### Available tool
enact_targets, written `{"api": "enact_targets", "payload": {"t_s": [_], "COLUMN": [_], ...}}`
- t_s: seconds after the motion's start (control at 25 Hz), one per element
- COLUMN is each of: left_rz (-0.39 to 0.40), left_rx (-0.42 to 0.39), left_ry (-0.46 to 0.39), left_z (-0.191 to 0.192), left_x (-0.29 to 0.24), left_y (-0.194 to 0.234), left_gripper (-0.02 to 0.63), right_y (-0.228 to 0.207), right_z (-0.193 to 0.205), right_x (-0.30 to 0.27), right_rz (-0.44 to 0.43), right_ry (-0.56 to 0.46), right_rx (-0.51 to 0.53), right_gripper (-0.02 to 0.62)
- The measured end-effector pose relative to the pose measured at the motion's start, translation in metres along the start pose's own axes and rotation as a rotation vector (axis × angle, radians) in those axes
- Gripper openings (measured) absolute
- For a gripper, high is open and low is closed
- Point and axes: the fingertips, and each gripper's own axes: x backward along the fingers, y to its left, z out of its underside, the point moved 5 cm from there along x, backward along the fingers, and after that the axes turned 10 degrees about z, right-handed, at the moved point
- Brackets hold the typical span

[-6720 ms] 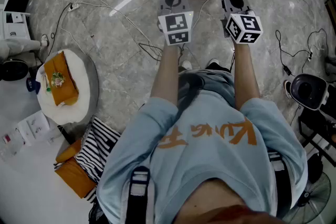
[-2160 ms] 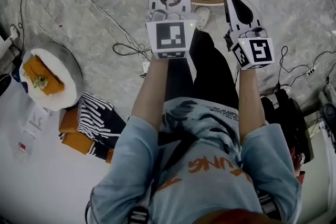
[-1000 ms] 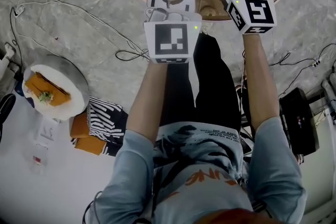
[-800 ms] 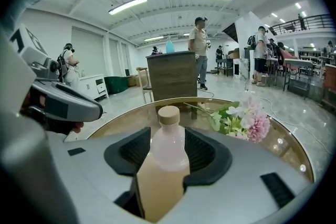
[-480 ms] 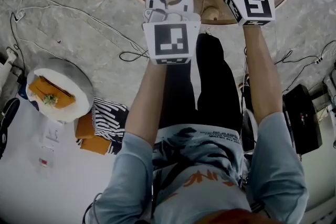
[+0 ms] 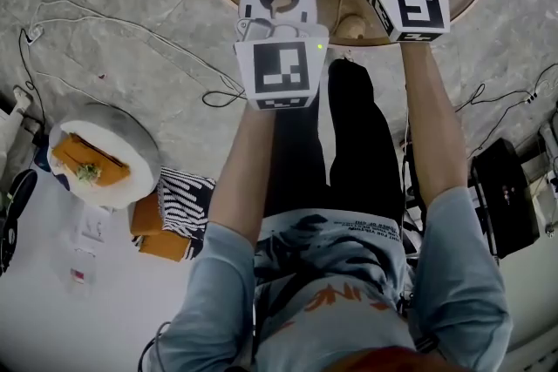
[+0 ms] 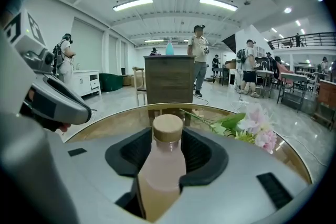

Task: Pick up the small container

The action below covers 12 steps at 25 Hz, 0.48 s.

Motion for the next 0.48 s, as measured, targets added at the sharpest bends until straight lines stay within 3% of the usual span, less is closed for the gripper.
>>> {"api": "enact_targets", "payload": {"t_s": [0.24, 0.48], "left_rz": [-0.017, -0.062], "left_rx": [0.003, 0.009], "left_ry": [-0.016, -0.049], "left_z": [-0.005, -0.008], "left_x": [0.004, 0.023], "left_y": [-0.004, -0.004], "left_gripper": [0.023, 0.023], "right_y": [-0.002, 0.002], "right_z": [-0.008, -0.009], "right_x": [-0.001, 0.011], "right_rz": [0.044, 0.033], "right_ry": [0.074, 0.139], "right_rx": [-0.023, -0.049], "right_gripper": [0.152, 0.149]}}
